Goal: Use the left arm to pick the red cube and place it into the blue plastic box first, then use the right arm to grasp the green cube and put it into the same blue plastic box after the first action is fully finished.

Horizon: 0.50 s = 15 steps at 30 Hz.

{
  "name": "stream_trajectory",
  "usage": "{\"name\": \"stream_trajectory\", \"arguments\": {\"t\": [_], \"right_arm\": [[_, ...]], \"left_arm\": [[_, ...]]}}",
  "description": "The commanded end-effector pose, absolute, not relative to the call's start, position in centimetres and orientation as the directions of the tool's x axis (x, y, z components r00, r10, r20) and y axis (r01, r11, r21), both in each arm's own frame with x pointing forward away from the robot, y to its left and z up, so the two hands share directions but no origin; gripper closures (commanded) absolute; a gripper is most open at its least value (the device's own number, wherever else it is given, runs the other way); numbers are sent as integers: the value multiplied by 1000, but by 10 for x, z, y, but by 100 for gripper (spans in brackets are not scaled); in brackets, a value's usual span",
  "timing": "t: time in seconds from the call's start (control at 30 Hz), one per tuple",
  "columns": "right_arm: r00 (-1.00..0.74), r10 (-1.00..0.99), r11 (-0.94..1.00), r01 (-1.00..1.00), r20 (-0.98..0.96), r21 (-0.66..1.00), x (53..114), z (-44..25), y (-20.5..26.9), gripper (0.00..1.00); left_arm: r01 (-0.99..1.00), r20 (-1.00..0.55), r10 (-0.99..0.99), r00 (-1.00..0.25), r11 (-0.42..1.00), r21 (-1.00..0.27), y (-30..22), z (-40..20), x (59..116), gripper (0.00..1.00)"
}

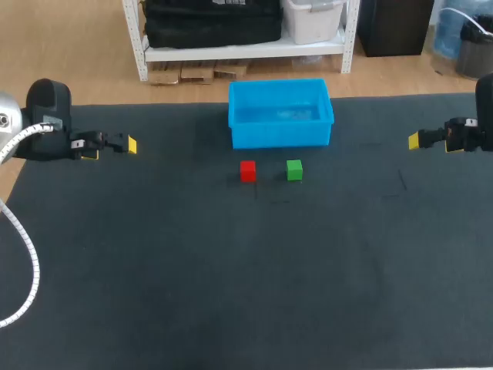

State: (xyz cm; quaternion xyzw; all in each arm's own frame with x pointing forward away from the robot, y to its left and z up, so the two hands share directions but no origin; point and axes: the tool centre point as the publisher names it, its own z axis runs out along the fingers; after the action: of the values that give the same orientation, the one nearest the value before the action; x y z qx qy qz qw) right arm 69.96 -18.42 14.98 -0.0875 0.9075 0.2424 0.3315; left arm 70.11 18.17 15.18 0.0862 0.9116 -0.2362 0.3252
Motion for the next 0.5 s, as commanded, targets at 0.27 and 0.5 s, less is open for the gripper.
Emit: {"name": "stream_trajectory", "arguments": {"t": [0.27, 0.5], "right_arm": [[-765, 1, 866, -321, -644, 383, 700, 150, -185, 0], [-765, 1, 866, -321, -644, 383, 700, 150, -185, 0]], "left_arm": [[315, -637, 2, -771, 870, -378, 183, 151, 701, 0], [291, -602, 14, -798, 884, -365, 179, 153, 707, 0]]}}
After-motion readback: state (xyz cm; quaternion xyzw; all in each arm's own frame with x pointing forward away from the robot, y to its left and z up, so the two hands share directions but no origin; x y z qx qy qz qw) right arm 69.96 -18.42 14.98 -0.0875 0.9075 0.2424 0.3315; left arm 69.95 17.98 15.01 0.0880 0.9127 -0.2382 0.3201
